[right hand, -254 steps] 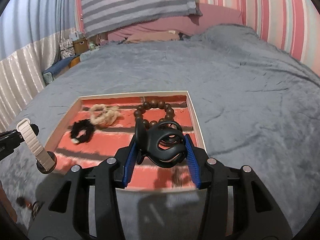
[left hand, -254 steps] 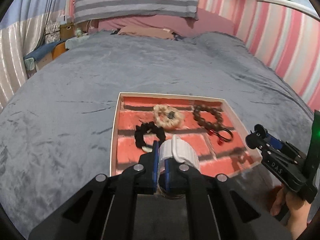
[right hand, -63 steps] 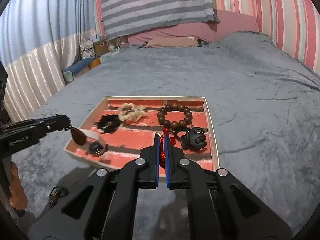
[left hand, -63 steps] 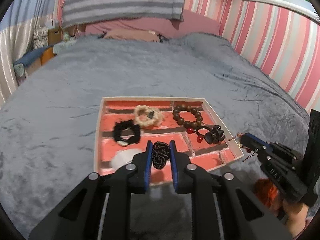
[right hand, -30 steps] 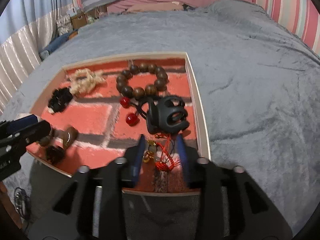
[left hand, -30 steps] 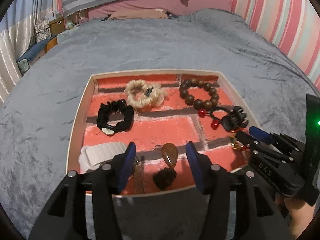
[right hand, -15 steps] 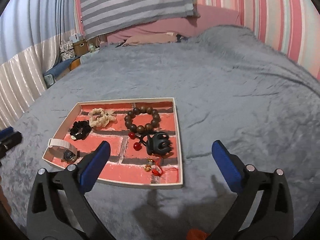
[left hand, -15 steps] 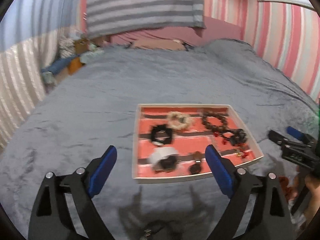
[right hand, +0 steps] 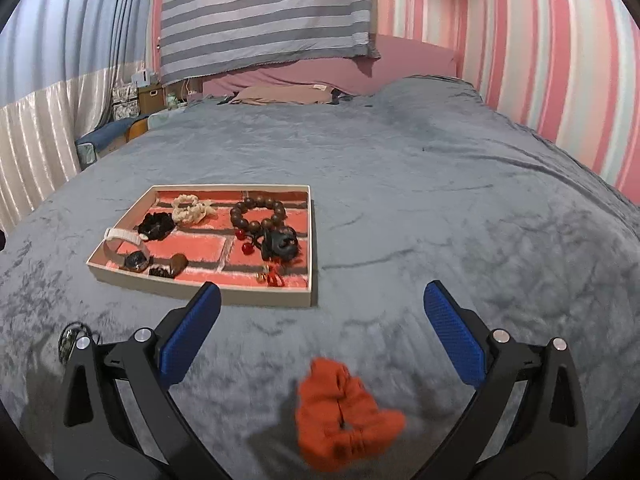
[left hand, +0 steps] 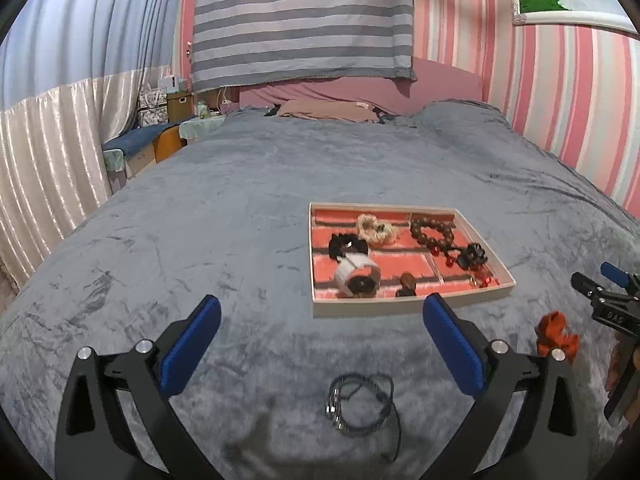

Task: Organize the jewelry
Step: 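Withdraw both tools toward the braided bracelet and orange scrunchie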

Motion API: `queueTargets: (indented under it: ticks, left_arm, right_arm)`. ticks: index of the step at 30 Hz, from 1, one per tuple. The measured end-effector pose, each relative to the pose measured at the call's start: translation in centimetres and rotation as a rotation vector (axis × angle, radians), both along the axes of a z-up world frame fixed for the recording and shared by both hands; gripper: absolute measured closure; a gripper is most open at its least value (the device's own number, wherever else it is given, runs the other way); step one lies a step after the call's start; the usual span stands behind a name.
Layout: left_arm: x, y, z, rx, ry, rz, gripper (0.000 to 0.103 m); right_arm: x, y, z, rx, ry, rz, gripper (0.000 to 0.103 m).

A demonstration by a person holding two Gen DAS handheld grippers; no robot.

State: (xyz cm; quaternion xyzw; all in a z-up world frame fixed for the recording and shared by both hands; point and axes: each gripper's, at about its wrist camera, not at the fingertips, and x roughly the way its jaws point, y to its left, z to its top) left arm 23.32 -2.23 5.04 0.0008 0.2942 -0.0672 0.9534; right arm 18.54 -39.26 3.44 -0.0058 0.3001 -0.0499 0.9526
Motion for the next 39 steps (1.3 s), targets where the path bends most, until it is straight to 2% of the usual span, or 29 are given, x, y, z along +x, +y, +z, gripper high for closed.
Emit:
queueTargets:
  ticks: [6, 11, 15, 18, 27, 34, 39]
  left_arm:
    - [-1.4, 1.2, -2.3, -0.054, 0.031, -0.005, 0.004]
    - [-1.1, 2.2, -3.8, -0.047, 0.059, 0.018, 0.004]
    - [-1.1, 3.1, -4.4, -0.043, 0.055, 0.039, 0.004]
    - [-0.9, 2.9, -5.0, -0.027, 0.071, 0.019, 0.004]
    - [0.0, 1.3, -8.5, -0.007, 0.154, -0.033, 0.004]
    - [0.4, 0.9, -9.4, 0.001, 0.158, -0.056, 0.004]
    - [1.1, 0.7, -10.1, 0.002, 0.173, -0.070, 0.004]
  right_arm:
    - [-2.9, -0.3, -2.3, -0.043, 0.005, -0.034, 0.004]
    - [-3.6, -0.3, -3.4, -0.061, 0.008, -0.052, 0.004]
    - [-4.3, -0.7, -3.6, -0.038, -0.009, -0.085, 0.004]
    - [-4.3, -1.0, -3.9, -0.073, -0.009, -0.114, 0.004]
    - [-3.2, -2.2, -6.8, -0.027, 0.075, -0.124, 0.004]
    - [-2.0, -1.3, -8.7, -0.051, 0.137, -0.107, 0.004]
    - [-0.8, -2.0, -9.6, -0.015, 0.184, -0.114, 0.004]
